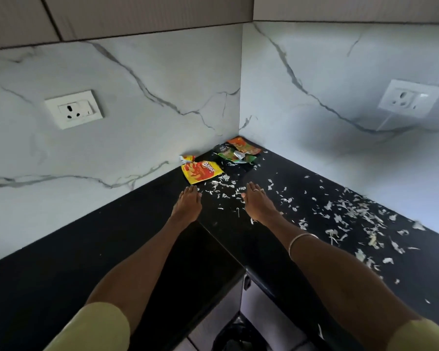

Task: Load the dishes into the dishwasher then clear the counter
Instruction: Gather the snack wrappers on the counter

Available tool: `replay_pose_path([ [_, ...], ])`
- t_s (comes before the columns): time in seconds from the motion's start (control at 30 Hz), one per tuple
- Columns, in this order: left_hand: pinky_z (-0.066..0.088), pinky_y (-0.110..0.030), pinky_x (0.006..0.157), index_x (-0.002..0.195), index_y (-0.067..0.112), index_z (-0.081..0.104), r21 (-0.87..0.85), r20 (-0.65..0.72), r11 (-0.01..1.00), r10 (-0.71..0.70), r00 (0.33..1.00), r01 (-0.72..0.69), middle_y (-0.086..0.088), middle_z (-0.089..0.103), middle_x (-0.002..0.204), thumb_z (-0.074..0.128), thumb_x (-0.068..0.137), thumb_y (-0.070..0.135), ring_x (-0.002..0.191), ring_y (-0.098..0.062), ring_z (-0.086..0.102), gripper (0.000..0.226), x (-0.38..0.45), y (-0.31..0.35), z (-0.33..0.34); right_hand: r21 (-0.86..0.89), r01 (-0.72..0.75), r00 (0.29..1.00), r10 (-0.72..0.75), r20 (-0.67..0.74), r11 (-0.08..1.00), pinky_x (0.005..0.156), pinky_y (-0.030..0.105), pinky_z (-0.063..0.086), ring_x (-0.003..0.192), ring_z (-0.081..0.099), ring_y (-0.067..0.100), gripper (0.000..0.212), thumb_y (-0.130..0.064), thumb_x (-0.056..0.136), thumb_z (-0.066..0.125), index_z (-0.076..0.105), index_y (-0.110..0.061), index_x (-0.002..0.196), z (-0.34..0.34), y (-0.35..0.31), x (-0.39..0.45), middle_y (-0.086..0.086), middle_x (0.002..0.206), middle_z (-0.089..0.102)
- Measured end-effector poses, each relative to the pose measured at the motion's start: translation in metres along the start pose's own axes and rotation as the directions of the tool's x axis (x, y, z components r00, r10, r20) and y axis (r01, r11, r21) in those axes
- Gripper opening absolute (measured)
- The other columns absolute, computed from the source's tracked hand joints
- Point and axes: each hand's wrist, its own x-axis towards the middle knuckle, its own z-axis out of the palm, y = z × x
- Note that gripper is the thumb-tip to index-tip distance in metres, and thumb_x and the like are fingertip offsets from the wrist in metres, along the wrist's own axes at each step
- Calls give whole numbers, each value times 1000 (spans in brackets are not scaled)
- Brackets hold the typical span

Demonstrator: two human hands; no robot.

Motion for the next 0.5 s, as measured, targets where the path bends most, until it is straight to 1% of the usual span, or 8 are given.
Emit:
replay_pose_path([
  [0.1, 24, -43, 118, 147, 3, 36, -3, 9, 1000, -7, 1000, 7, -16, 35, 153, 31, 106, 25, 144, -31, 28, 47, 30, -10, 0, -27, 1, 1000, -1, 13, 1000, 121, 42, 16, 149, 15, 30, 56, -23, 104, 39, 19, -1, 152, 9, -3, 27, 17, 160, 19],
  [0.2, 32, -45, 113, 141, 2, 43, 0, -29, 1000, -16, 999, 16, -18, 45, 144, 33, 105, 24, 138, -34, 37, 44, 53, -19, 2, -19, -6, 999, 7, 32, 1000, 121, 42, 16, 149, 15, 30, 54, -25, 106, 33, 20, -2, 152, 16, 1, 56, 16, 161, 19],
  [0.3, 37, -47, 110, 137, 1, 46, -4, -36, 999, -42, 998, 41, -19, 48, 139, 33, 105, 25, 135, -35, 41, 42, 75, -28, -1, -15, 0, 999, 0, 37, 1000, 122, 42, 16, 150, 14, 30, 55, -27, 106, 31, 18, -2, 153, 17, 6, 85, 15, 161, 17],
  [0.37, 40, -47, 106, 132, 1, 49, -8, -43, 999, -53, 998, 53, -19, 51, 133, 34, 104, 24, 129, -36, 46, 39, 93, -34, -2, -6, 6, 999, -5, 35, 1000, 122, 42, 16, 149, 15, 29, 55, -27, 106, 32, 19, -2, 153, 17, 9, 104, 16, 161, 18],
  [0.4, 43, -46, 101, 128, 2, 52, -9, -57, 998, -58, 997, 58, -18, 54, 127, 35, 104, 25, 123, -35, 50, 37, 104, -36, -3, -9, 11, 999, -11, 34, 1000, 122, 42, 17, 149, 15, 30, 55, -27, 106, 32, 19, -2, 153, 17, 10, 115, 16, 161, 18],
  [0.43, 46, -44, 93, 122, 3, 55, -11, -74, 998, -68, 995, 68, -17, 57, 120, 35, 104, 25, 115, -34, 55, 35, 114, -39, -5, -11, 15, 999, -14, 39, 1000, 122, 42, 17, 149, 15, 30, 55, -27, 106, 33, 19, -1, 153, 17, 11, 124, 16, 161, 18],
  [0.47, 48, -42, 83, 115, 4, 59, -16, -93, 996, -86, 992, 85, -16, 60, 112, 37, 104, 26, 106, -33, 59, 33, 124, -40, -5, -11, 22, 999, -22, 45, 1000, 122, 42, 17, 149, 14, 31, 55, -26, 106, 33, 19, -1, 153, 18, 12, 135, 16, 161, 18],
  [0.5, 45, -38, 74, 107, 5, 61, -24, -103, 993, -113, 988, 111, -16, 62, 104, 37, 103, 27, 97, -32, 62, 33, 134, -42, -5, -11, 28, 998, -28, 49, 1000, 122, 42, 17, 149, 14, 31, 56, -26, 106, 34, 18, -2, 153, 19, 13, 145, 16, 161, 17],
])
